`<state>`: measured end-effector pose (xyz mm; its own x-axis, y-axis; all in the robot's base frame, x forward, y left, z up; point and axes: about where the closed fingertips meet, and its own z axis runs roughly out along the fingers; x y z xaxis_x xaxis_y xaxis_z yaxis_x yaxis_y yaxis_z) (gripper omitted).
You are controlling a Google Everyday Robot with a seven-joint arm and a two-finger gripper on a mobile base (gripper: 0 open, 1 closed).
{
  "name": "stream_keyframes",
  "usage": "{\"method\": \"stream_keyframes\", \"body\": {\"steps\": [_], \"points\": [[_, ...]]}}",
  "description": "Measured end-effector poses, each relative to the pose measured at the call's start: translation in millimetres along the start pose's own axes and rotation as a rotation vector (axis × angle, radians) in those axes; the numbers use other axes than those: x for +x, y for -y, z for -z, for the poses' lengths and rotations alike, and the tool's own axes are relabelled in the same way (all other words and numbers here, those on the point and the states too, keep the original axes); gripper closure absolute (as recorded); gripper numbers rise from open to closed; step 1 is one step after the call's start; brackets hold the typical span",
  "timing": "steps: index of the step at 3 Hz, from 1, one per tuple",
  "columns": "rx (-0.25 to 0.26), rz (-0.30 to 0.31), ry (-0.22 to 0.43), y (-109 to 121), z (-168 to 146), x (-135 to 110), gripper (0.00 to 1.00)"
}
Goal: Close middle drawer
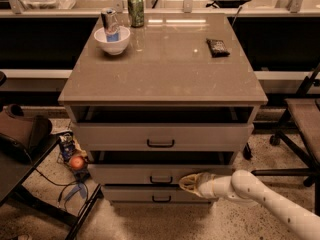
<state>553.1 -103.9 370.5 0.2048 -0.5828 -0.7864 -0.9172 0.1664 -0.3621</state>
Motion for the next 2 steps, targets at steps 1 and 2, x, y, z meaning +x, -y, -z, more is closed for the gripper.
{"method": "stream_keyframes", "body": {"steps": [1, 2], "points": [[0.038, -0.027, -0.007, 26.5, 4.1, 25.6, 1.00], [0.038, -0.027, -0.007, 21.0, 5.6, 24.1, 1.00]]}}
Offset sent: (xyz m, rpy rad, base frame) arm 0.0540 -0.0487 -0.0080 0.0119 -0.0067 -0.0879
